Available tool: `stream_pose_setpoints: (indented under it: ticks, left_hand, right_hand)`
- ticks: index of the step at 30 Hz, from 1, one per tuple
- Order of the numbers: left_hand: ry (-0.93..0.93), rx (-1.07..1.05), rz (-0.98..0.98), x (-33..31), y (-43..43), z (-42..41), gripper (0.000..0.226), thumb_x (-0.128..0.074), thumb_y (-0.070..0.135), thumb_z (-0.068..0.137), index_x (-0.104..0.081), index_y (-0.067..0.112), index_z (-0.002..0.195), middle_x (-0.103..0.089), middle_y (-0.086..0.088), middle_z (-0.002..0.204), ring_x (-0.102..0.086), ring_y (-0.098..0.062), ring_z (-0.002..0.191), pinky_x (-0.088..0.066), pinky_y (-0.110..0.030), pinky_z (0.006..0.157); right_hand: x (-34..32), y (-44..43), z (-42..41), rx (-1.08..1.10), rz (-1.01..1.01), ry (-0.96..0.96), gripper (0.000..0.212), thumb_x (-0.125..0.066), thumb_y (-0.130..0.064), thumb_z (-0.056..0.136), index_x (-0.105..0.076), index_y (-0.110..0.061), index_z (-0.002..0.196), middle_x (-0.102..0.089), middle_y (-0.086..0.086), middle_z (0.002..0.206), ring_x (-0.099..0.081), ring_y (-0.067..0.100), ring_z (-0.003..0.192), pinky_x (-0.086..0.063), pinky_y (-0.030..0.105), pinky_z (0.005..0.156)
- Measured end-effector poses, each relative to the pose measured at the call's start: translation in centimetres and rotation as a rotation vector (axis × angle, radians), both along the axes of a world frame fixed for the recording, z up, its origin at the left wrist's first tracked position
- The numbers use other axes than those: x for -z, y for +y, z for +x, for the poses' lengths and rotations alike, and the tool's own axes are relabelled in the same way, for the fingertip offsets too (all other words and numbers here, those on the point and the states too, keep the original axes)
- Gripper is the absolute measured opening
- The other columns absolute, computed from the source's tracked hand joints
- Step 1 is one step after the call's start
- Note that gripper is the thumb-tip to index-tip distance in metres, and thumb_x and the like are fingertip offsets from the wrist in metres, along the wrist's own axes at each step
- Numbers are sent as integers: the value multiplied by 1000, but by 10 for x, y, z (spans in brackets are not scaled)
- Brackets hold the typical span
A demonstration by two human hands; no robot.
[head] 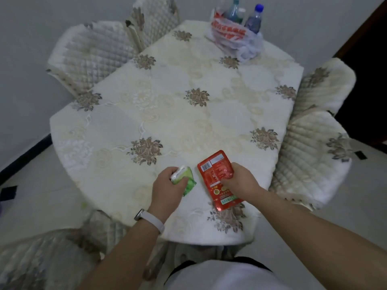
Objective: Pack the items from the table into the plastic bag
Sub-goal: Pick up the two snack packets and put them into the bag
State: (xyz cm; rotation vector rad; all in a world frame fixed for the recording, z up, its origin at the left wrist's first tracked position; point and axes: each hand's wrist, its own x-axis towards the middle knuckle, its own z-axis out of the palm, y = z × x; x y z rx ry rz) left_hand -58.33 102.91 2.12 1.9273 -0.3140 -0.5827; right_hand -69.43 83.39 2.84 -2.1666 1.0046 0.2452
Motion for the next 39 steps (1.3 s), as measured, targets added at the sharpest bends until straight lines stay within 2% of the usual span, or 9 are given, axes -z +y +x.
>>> stream_pose_setpoints:
  ticks: [3,7,10,13,17,22,29,31,39]
  left_hand:
    - [14,66,-39,-14,-19,-16,17,-71,18,85,-60,30,85,-66,3,84,-62,-10,72,-48,-21,56]
    - [9,166,-85,-36,-56,-46,14,-71,17,86,-61,26,90,-66,2,82,-59,2,60,-45,-14,48]
    - [20,253,-120,-55,-89,-76,13,-71,18,86,-61,24,92,-68,2,84,-64,-5,64,-53,-25,54]
    - [17,341,-155,-71,-127,-114,15,-72,18,85,-62,24,93,-68,4,83,-65,-7,65,-57,-35,59]
    - [7,454,-186,-89,-180,-183,17,-72,13,85,-62,25,92,-69,3,85,-68,-11,71,-56,-32,59]
    - [32,604,-172,-100,-246,-289,21,-72,8,84,-62,23,97,-70,-1,91,-70,-13,74,-57,-31,61]
    - [15,740,-146,-94,-338,-422,20,-77,13,79,-65,19,94,-71,-7,90,-67,-20,77,-55,-38,68]
    - [19,757,-135,-91,-352,-441,19,-75,10,81,-65,19,94,-71,-7,89,-66,-18,75,-54,-35,66]
    - [2,815,-115,-89,-424,-482,16,-71,7,85,-64,17,94,-68,-3,84,-63,-4,64,-50,-19,53]
  right_hand:
    - [-22,-1,-28,100,61,-97,23,-68,-22,84,-56,-25,103,-66,-9,94,-65,10,85,-50,28,72]
    - [-46,-13,-77,272,98,-220,30,-73,-24,83,-58,-25,109,-69,-9,96,-67,7,85,-54,31,76]
    - [-63,-27,-121,395,110,-321,30,-75,-21,83,-58,-28,107,-69,-11,96,-66,5,85,-52,27,74]
    - [-73,-45,-172,546,121,-416,33,-76,-19,81,-57,-30,106,-69,-11,97,-67,8,86,-54,31,78]
    - [-78,-74,-251,691,147,-496,30,-75,-18,83,-56,-33,101,-69,-10,97,-67,7,85,-55,30,75]
    - [-80,-118,-363,861,149,-580,31,-73,-19,84,-58,-27,110,-70,-8,98,-69,9,85,-58,34,77]
    - [-77,-180,-509,1015,96,-611,30,-71,-22,87,-56,-27,112,-68,-10,100,-66,4,84,-50,21,64]
    - [-78,-191,-530,1048,94,-605,28,-70,-24,89,-55,-29,112,-67,-12,100,-65,4,83,-49,20,63]
    - [-69,-257,-575,1150,96,-603,28,-69,-27,90,-55,-29,114,-67,-10,104,-68,9,87,-57,33,77]
